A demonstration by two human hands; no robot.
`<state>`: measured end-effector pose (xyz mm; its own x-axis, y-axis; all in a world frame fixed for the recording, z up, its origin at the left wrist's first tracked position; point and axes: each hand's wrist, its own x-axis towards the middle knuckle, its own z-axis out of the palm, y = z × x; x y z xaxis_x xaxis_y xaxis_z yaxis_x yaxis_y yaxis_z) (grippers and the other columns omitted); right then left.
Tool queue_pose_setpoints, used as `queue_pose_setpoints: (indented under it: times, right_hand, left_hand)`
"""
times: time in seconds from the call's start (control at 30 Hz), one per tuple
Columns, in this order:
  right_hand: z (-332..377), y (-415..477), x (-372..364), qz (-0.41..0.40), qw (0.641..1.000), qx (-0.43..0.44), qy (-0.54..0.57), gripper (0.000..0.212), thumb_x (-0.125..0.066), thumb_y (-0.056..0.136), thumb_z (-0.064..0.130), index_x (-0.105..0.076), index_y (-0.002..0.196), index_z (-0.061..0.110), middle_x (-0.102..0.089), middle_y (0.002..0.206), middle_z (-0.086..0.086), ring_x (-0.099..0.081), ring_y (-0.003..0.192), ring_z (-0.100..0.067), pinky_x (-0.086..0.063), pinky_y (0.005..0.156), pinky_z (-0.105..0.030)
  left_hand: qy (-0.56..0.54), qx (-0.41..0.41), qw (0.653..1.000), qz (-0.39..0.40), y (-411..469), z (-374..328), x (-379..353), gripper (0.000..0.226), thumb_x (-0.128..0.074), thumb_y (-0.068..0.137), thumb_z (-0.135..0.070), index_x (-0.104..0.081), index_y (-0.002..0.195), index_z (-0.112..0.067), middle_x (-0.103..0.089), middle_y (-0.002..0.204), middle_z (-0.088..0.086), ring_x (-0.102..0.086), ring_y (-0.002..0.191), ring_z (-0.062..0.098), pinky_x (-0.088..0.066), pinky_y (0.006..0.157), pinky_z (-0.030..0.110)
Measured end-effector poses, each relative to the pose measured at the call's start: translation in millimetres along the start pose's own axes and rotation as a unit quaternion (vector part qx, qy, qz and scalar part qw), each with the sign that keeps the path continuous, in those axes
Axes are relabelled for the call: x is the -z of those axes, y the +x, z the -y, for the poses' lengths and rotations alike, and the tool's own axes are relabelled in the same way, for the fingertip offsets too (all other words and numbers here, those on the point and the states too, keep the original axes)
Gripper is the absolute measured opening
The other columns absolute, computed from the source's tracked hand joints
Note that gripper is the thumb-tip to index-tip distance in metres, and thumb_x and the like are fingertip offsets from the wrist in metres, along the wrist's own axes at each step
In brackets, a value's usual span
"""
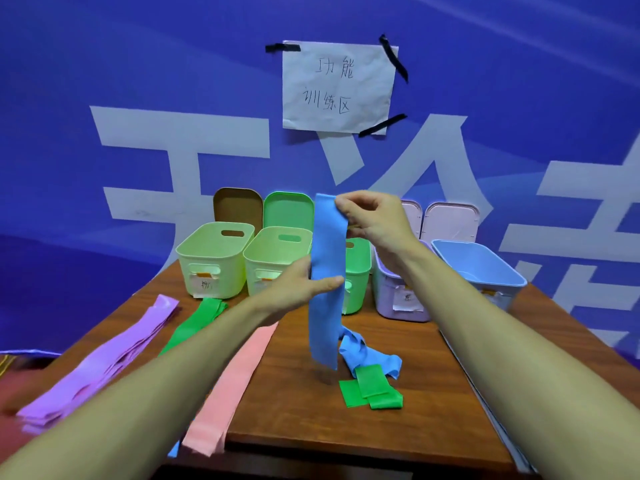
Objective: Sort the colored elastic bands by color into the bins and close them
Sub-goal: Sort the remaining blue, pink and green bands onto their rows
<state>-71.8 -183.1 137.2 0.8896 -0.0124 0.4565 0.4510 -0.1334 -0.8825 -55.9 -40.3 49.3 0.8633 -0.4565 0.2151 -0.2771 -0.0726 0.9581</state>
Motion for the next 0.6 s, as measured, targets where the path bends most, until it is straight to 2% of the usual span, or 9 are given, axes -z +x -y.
queue_pose_setpoints:
  times: [0.13, 0.23, 0.37, 0.43, 0.5, 0.6]
  right_hand:
    - [4, 5, -16, -0.027, 0.999, -0.012, 0.03, 0.007, -0.064, 0.088, 0.015, -0.069, 0.085, 0.011, -0.058, 0.075, -0.009, -0.051, 0.063, -0.018, -0.051, 0.062, -0.032]
    - [3, 11, -27, -0.05, 0.998, -0.017, 0.031, 0.007, -0.066, 0.087, 0.015, -0.07, 0.082, 0.013, -0.057, 0.068, -0.004, -0.049, 0.059, -0.015, -0.051, 0.061, -0.031]
    - [-11, 19, -37, -0.069, 0.997, -0.018, -0.011, 0.007, -0.067, 0.085, 0.019, -0.072, 0.083, 0.014, -0.066, 0.071, -0.001, -0.058, 0.06, -0.013, -0.054, 0.057, -0.027]
    - [-22, 22, -43, -0.081, 0.996, -0.02, -0.035, 0.007, -0.067, 0.084, 0.018, -0.072, 0.084, 0.014, -0.067, 0.073, -0.002, -0.059, 0.061, -0.013, -0.052, 0.053, -0.025]
    - [-36, 24, -50, -0.085, 0.994, -0.032, -0.054, 0.008, -0.065, 0.086, 0.015, -0.071, 0.088, 0.009, -0.065, 0.075, -0.005, -0.058, 0.059, -0.015, -0.048, 0.046, -0.021]
    - [-61, 24, -64, -0.062, 0.992, -0.052, -0.1, 0.005, -0.063, 0.087, 0.01, -0.068, 0.086, 0.011, -0.065, 0.078, -0.008, -0.059, 0.058, -0.015, -0.044, 0.041, -0.018]
  left_hand:
    - [-0.045, 0.041, 0.998, 0.005, -15, 22, -4, 0.036, -0.067, 0.084, -0.01, -0.054, 0.118, -0.01, -0.069, 0.106, 0.005, -0.066, 0.092, 0.013, -0.053, 0.076, 0.023]
    - [-0.043, 0.068, 0.997, 0.007, -28, 35, 2, 0.035, -0.061, 0.09, -0.015, -0.05, 0.123, -0.009, -0.068, 0.111, 0.006, -0.066, 0.097, 0.014, -0.053, 0.077, 0.024]
    - [-0.044, 0.095, 0.994, -0.006, -50, 44, 28, 0.03, -0.056, 0.094, -0.015, -0.053, 0.123, -0.011, -0.067, 0.118, 0.006, -0.064, 0.104, 0.02, -0.051, 0.091, 0.036]
    - [-0.045, 0.114, 0.992, -0.015, -63, 46, 45, 0.019, -0.055, 0.094, -0.012, -0.058, 0.112, -0.014, -0.072, 0.101, -0.002, -0.067, 0.089, 0.011, -0.054, 0.079, 0.027]
    - [-0.019, 0.136, 0.99, -0.027, -79, 46, 64, 0.009, -0.056, 0.091, -0.009, -0.058, 0.089, -0.017, -0.068, 0.079, -0.008, -0.063, 0.07, 0.003, -0.048, 0.063, 0.016]
    - [0.037, 0.171, 0.984, -0.038, -102, 51, 97, 0.006, -0.059, 0.083, -0.015, -0.053, 0.083, -0.017, -0.058, 0.086, 0.004, -0.055, 0.08, 0.014, -0.04, 0.075, 0.026]
